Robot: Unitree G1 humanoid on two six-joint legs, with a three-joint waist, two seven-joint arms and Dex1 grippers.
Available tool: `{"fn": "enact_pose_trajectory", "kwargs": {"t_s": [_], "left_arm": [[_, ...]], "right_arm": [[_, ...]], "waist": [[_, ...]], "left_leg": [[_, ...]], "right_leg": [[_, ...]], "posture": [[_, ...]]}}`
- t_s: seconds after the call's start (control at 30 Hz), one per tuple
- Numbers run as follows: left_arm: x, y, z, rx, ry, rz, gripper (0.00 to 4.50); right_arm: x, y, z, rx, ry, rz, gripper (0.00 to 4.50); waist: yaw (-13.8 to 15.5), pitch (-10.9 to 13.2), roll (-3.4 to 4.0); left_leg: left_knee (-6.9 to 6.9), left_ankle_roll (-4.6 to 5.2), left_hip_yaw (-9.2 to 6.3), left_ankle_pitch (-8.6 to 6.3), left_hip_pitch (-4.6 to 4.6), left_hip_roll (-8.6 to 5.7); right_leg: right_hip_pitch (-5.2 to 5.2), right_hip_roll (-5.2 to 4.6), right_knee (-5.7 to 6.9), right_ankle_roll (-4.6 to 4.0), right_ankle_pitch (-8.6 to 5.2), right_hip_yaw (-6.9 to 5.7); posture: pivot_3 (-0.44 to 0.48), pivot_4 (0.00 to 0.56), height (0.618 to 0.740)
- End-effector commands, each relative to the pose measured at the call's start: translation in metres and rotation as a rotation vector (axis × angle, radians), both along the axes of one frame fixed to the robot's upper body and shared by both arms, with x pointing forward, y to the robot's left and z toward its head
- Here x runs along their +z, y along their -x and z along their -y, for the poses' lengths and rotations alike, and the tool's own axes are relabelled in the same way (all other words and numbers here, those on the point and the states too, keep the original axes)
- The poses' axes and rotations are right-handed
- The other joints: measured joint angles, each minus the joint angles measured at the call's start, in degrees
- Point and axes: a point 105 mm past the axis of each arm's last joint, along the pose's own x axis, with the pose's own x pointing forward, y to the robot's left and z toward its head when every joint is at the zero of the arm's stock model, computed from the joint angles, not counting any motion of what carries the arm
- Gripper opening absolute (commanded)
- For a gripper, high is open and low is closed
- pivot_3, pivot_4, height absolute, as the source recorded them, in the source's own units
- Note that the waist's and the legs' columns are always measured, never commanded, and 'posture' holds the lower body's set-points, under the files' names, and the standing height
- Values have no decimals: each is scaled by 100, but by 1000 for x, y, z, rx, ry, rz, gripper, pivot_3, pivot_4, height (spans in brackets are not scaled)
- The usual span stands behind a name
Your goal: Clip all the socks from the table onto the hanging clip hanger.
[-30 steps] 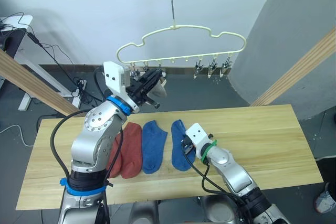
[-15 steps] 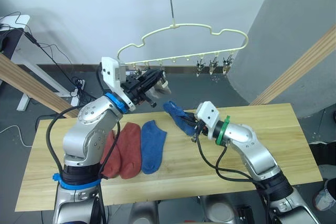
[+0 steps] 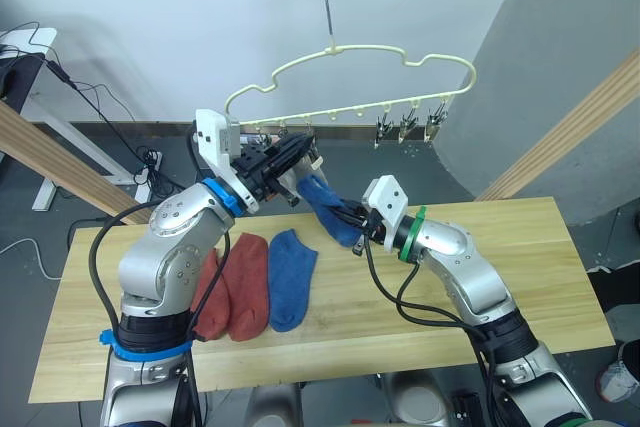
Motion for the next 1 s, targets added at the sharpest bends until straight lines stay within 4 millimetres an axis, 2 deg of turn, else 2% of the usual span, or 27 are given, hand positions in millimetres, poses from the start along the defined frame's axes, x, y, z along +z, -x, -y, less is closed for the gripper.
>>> {"fn": "enact_pose_trajectory", "kwargs": {"t_s": [0.03, 0.3, 0.63, 0.67, 0.7, 0.73, 0.77, 0.8, 0.83, 0.9, 0.93, 1.0], "left_arm": [[10, 8, 3, -25, -10, 49, 0], [8, 9, 4, -25, -17, 49, 0], [11, 10, 7, -44, 1, 58, 0], [11, 9, 5, -33, -2, 63, 656], [11, 10, 5, -38, -1, 59, 846], [11, 10, 5, -41, 0, 58, 1221], [11, 11, 5, -46, 1, 56, 1808], [10, 10, 3, -35, -4, 58, 1948], [9, 10, 2, -32, -11, 57, 2003], [8, 11, 1, -33, -26, 57, 2409], [7, 12, 0, -33, -33, 57, 2723], [2, 13, -3, -30, -66, 48, 2727]], "right_arm": [[20, -3, -1, -1, -52, 56, 22], [31, -7, -2, -7, -93, 78, 22], [35, -6, -5, 7, -108, 77, 22], [34, -5, -6, 9, -106, 77, 0], [35, -6, -6, 8, -107, 76, 0], [35, -5, -7, 10, -115, 70, 0], [35, -5, -7, 12, -120, 65, 0], [35, -4, -8, 20, -125, 57, 0], [34, -3, -8, 31, -123, 48, 265], [32, -1, -10, 48, -103, 41, 739], [30, -1, -10, 46, -89, 39, 1128], [24, -2, -8, 32, -21, 53, 1763]], "waist": [[2, 0, 0], [1, 0, 0], [1, 0, 0], [1, 0, 0], [1, 0, 0], [1, 0, 0], [1, 0, 0], [1, 0, 0], [1, 0, 0], [-1, 0, 0], [0, 0, 0], [-4, 0, 0]], "left_leg": [[0, 0, 0, 0, 0, 0], [0, 0, -1, 0, -2, 0], [-1, 0, -1, 0, -2, 0], [-1, 0, -1, 0, -2, 0], [-1, 0, -1, 0, -2, 0], [-1, 0, -1, 0, -2, 0], [0, 0, -1, 0, -2, 0], [0, -1, -1, 0, -2, 0], [0, -1, -1, 0, -2, 0], [-1, -1, -1, 0, -2, 1], [-1, -1, -1, 0, -2, 1], [-1, -1, -2, 0, -2, 1]], "right_leg": [[-1, 0, 1, 0, 0, 0], [-3, 0, 0, 0, 0, 0], [-4, 0, 0, -1, 0, -1], [-4, 0, 1, -1, 0, -1], [-4, 0, 1, -1, 0, -1], [-4, 0, 1, -1, 0, 0], [-4, 0, 1, -1, 0, 0], [-4, 0, 1, -1, 0, 0], [-4, 0, 1, -1, 1, -1], [-4, 0, 1, -1, 1, 0], [-5, 0, 1, -1, 1, 0], [-5, 0, 1, -1, 1, -1]], "posture": [[-195, 332, 740], [-195, 327, 740], [-198, 323, 740], [-198, 323, 740], [-198, 323, 740], [-198, 323, 740], [-198, 323, 740], [-194, 319, 740], [-194, 319, 740], [-194, 319, 740], [-194, 317, 740], [-194, 317, 740]]}}
